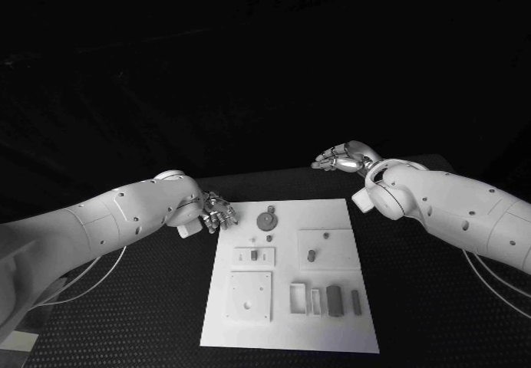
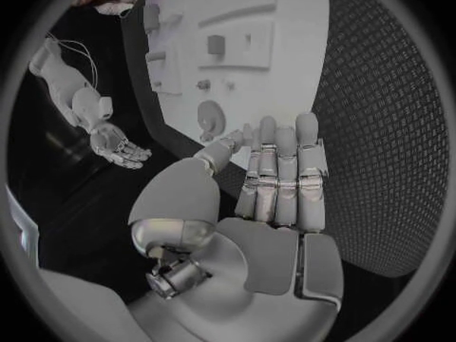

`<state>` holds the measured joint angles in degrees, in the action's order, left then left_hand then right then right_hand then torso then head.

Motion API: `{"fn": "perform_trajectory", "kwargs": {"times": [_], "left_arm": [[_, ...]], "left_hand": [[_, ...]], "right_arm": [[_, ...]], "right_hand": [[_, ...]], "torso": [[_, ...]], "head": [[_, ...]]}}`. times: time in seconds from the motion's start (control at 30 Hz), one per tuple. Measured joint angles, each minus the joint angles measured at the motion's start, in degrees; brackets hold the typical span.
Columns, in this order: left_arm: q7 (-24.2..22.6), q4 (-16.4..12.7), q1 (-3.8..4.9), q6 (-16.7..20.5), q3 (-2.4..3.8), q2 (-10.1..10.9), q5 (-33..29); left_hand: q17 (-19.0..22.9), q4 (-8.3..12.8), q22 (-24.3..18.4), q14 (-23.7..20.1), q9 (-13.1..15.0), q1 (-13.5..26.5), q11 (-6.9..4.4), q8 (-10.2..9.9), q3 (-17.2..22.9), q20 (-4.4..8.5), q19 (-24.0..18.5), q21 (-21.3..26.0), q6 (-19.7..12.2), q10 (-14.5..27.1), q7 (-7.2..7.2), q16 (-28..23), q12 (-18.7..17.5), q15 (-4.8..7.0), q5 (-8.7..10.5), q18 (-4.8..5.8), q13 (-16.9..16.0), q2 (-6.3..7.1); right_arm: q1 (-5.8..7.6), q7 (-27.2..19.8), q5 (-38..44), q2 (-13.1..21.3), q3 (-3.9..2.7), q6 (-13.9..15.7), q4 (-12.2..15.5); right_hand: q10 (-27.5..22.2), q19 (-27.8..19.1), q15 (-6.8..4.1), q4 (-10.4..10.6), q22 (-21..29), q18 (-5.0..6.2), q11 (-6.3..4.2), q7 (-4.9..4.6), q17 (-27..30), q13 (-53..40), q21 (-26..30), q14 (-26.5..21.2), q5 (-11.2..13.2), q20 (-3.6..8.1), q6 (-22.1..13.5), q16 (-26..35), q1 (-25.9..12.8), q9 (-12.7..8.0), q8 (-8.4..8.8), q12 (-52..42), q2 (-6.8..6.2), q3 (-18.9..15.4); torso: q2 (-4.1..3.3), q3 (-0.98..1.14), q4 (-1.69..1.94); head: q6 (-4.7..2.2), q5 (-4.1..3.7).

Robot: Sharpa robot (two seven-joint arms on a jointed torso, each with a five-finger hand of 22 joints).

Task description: Assemble the parts on the task board

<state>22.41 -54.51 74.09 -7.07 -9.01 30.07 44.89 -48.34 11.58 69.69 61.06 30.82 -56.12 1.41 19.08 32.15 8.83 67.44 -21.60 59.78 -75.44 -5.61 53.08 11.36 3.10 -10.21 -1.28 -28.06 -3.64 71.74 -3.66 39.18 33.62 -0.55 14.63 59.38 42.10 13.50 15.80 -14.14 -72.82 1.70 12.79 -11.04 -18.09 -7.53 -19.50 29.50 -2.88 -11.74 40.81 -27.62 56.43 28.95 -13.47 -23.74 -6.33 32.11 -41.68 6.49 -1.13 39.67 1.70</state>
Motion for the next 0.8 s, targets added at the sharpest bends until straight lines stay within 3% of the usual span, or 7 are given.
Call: {"fn": "perform_trajectory", "kwargs": {"times": [0.2,0.4,0.5,0.67,0.8], "left_arm": [[1.07,-7.69,0.07,1.37,-0.08,4.67,-1.35],[2.10,-13.37,0.06,3.40,-0.54,7.46,-1.97],[2.60,-16.13,0.17,4.58,-2.17,8.61,-2.13],[3.61,-19.48,0.03,6.26,-4.11,10.11,-2.19],[4.19,-20.88,-0.02,7.33,-4.78,10.58,-2.10]], "left_hand": [[-0.79,1.46,0.73,0.60,0.00,2.33,-0.30,0.56,0.63,0.29,0.47,-0.13,0.67,-0.72,0.26,0.16,0.35,0.38,-1.83,0.11,-0.36,-0.45],[-1.21,2.35,1.12,1.09,-0.01,3.40,-0.60,0.73,1.03,0.57,0.81,-0.57,0.92,-1.04,0.51,0.16,0.48,0.68,-2.29,0.16,-0.59,-0.58],[-1.42,2.62,1.37,1.26,-0.03,3.53,-0.51,0.92,1.19,0.60,1.18,-0.57,1.03,-1.34,0.62,0.44,0.62,0.83,-2.43,0.16,-0.74,-0.59],[-1.83,2.93,1.75,1.62,-0.14,4.22,-0.72,1.08,1.03,0.79,1.40,-0.79,1.41,-1.56,0.61,0.61,0.81,0.99,-3.13,0.17,-0.93,-0.81],[-2.04,3.22,1.98,1.65,-0.14,4.49,-0.73,1.08,1.31,0.97,1.60,-1.02,1.41,-1.57,0.61,0.89,1.01,0.98,-3.39,0.18,-1.03,-0.79]], "right_arm": [[0.00,0.01,0.00,0.33,0.00,0.01,0.02],[0.00,0.02,0.00,0.43,0.00,0.01,0.02],[0.00,0.02,0.00,0.48,0.00,0.01,-0.04],[0.00,0.02,0.00,0.57,0.00,0.00,-0.07],[0.00,0.02,0.00,0.60,0.00,0.00,-0.07]], "right_hand": [[0.00,0.00,0.03,0.00,0.00,0.00,0.00,0.00,0.00,0.05,0.00,-0.04,0.00,0.00,0.00,0.00,0.00,0.00,0.00,0.00,0.00,0.00],[0.00,0.00,0.03,0.00,-0.05,0.00,0.00,0.00,0.00,0.05,0.00,-0.04,0.00,0.00,0.00,0.00,0.00,0.00,0.00,0.00,0.00,0.00],[0.00,0.00,0.03,0.00,-0.05,0.00,0.00,0.00,0.00,0.06,0.00,-0.04,0.00,0.00,0.00,0.00,0.00,0.00,0.00,0.00,0.00,0.00],[0.00,0.00,0.03,0.00,-0.05,0.00,0.00,0.00,0.00,0.10,0.00,-0.04,0.00,0.00,0.00,0.00,0.00,0.01,0.00,0.00,0.00,0.00],[0.00,0.00,0.03,0.00,-0.05,0.00,0.00,0.00,0.00,0.10,0.00,-0.04,0.00,0.00,0.00,0.00,0.00,-0.02,0.00,0.00,0.00,0.00]], "torso": [[0.10,-0.02,0.14],[0.21,-0.07,0.24],[0.23,-0.07,0.27],[0.26,-0.07,0.28],[0.26,-0.04,0.28]], "head": [[0.16,-0.08],[0.32,-0.02],[0.49,0.04],[0.78,0.10],[0.97,0.12]]}}
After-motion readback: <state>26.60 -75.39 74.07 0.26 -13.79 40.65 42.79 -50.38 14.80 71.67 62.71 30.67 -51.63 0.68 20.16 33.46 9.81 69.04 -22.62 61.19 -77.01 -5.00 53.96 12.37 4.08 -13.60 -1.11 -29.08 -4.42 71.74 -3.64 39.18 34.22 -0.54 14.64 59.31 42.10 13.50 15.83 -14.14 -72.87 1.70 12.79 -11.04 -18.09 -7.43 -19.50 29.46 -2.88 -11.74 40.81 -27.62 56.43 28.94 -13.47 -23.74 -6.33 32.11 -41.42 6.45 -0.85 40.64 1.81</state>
